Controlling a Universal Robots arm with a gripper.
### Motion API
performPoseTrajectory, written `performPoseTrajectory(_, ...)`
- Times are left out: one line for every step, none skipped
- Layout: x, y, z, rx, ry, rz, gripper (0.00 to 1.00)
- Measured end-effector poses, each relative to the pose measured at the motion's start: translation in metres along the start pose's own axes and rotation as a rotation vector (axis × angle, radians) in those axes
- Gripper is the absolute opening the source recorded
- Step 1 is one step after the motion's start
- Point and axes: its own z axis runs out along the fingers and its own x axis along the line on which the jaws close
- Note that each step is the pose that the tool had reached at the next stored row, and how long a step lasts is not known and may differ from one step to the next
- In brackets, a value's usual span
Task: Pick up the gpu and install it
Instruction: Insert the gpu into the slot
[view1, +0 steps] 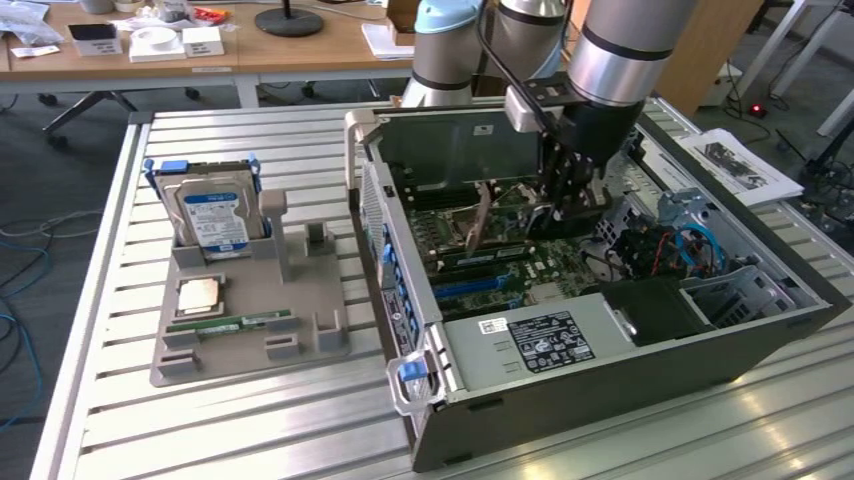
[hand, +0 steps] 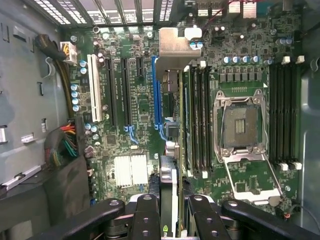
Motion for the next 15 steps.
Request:
performPoseTrajectory(0.0,0.0002,0.0015,0.0,0.0,0.0,0.27)
performPoseTrajectory(0.0,0.0005,0.0029,0.0,-0.0001,0.0,0.27)
performPoseTrajectory(0.0,0.0007,0.004,0.0,-0.0001,0.0,0.27)
performPoseTrajectory(0.0,0.0008,0.0045,0.0,0.0,0.0,0.27)
performPoseTrajectory(0.0,0.0009,0.0046,-0.0001,0.0002,0.0,0.27)
performPoseTrajectory(0.0,0.0013,0.0047,0.0,0.0001,0.0,0.27)
performPoseTrajectory(0.001,0.0018,0.0048,0.0001,-0.0002,0.0,0.27)
performPoseTrajectory(0.001,0.0025,0.0049,0.0001,-0.0002,0.0,0.27)
performPoseTrajectory(0.001,0.0035,0.0048,0.0001,-0.0001,0.0,0.27)
performPoseTrajectory(0.001,0.0047,0.0047,0.0001,0.0,0.0,0.27)
performPoseTrajectory(0.002,0.006,0.0047,0.0004,0.0,0.0,0.27)
performPoseTrajectory(0.002,0.0074,0.0046,0.0008,-0.0001,0.0,0.27)
performPoseTrajectory(0.003,0.0088,0.0046,0.0012,-0.0001,0.0,0.27)
performPoseTrajectory(0.003,0.0102,0.0045,0.0017,-0.0001,0.0,0.27)
performPoseTrajectory(0.004,0.0116,0.0044,0.0022,-0.0002,0.0,0.27)
